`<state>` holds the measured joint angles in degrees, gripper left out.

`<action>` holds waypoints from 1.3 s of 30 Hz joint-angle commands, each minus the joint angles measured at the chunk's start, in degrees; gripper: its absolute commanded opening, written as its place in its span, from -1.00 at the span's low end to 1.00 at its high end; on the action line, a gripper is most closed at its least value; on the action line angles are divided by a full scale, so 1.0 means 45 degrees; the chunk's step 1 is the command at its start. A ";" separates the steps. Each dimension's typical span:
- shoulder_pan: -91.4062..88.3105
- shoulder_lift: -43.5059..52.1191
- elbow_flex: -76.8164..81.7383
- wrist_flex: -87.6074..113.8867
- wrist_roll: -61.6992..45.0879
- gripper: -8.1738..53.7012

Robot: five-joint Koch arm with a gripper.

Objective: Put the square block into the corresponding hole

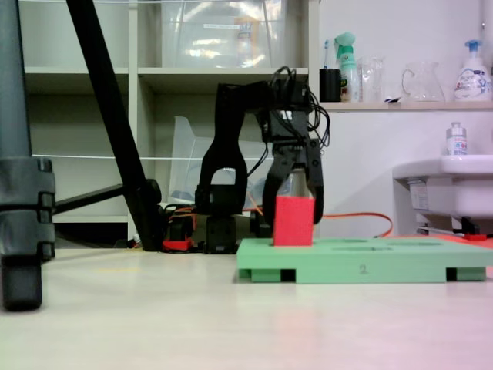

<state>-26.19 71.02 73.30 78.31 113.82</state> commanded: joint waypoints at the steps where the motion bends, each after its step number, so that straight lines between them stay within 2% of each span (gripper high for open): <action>1: -0.0293 0.0156 -0.0137 -0.0566 0.0137 0.20; 5: -0.0332 0.0059 0.0078 -0.1191 0.0176 0.50; 7: -0.0332 0.0137 0.0098 -0.1191 0.0176 0.53; 8: -0.0352 0.0215 0.0117 -0.1191 0.0176 0.61; 10: -0.0371 0.0820 0.0156 -0.1035 0.0195 0.94; 13: -0.0254 0.3105 0.0234 -0.0293 -0.0703 0.94; 15: 0.0195 0.4922 0.0410 0.0098 -0.2910 0.78; 18: 0.1113 0.7852 0.0684 0.0234 -0.5898 0.76; 21: 0.2480 0.9980 0.0996 0.0078 -1.0488 0.76; 22: 0.3047 1.0586 0.1270 -0.0078 -1.2461 0.66; 23: 0.3906 1.1309 0.2012 -0.0840 -1.4355 0.53; 27: 0.4492 1.3770 0.7500 -0.5996 -1.7832 0.46; 30: 0.5449 1.3828 0.9512 -0.7266 -1.8516 0.47; 35: 0.5703 1.3848 1.4375 -1.2324 -1.8887 0.47; 38: 0.5977 1.3828 1.8574 -1.7617 -2.0625 0.45; 39: 0.5957 1.3828 2.0215 -1.9609 -2.1250 0.39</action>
<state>0.00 128.94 163.04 6.42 22.24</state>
